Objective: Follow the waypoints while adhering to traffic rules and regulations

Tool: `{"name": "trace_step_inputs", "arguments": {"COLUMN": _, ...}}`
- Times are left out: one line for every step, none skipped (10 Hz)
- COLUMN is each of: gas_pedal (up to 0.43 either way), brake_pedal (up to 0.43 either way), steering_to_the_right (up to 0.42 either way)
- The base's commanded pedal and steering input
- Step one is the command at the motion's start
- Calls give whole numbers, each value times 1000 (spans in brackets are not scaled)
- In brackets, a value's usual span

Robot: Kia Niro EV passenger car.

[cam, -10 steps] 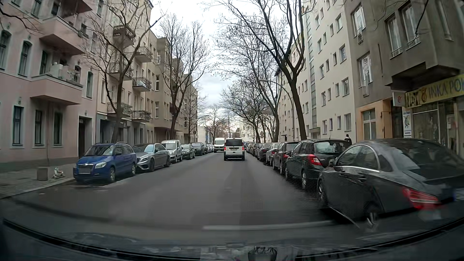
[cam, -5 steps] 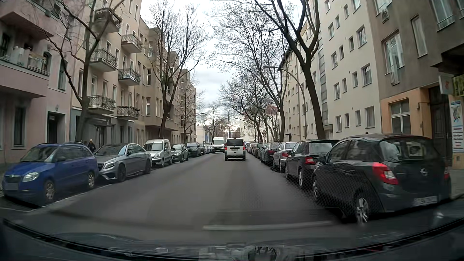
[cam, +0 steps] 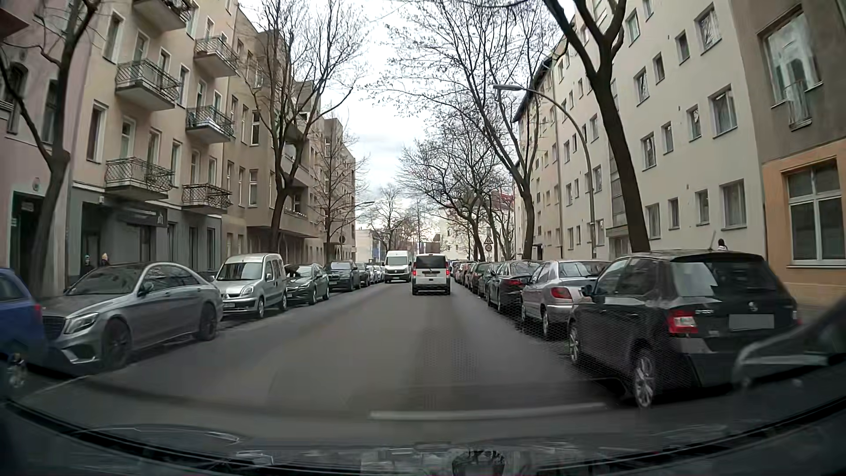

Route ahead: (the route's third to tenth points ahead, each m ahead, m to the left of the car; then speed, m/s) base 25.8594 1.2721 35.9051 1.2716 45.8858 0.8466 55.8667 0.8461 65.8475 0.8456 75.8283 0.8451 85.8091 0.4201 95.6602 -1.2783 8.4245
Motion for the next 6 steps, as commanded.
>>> {"name": "trace_step_inputs", "arguments": {"gas_pedal": 0, "brake_pedal": 12, "steering_to_the_right": -4}}
{"name": "trace_step_inputs", "arguments": {"gas_pedal": 0, "brake_pedal": 12, "steering_to_the_right": -4}}
{"name": "trace_step_inputs", "arguments": {"gas_pedal": 0, "brake_pedal": 12, "steering_to_the_right": -3}}
{"name": "trace_step_inputs", "arguments": {"gas_pedal": 0, "brake_pedal": 12, "steering_to_the_right": -3}}
{"name": "trace_step_inputs", "arguments": {"gas_pedal": 0, "brake_pedal": 12, "steering_to_the_right": -3}}
{"name": "trace_step_inputs", "arguments": {"gas_pedal": 0, "brake_pedal": 12, "steering_to_the_right": -3}}
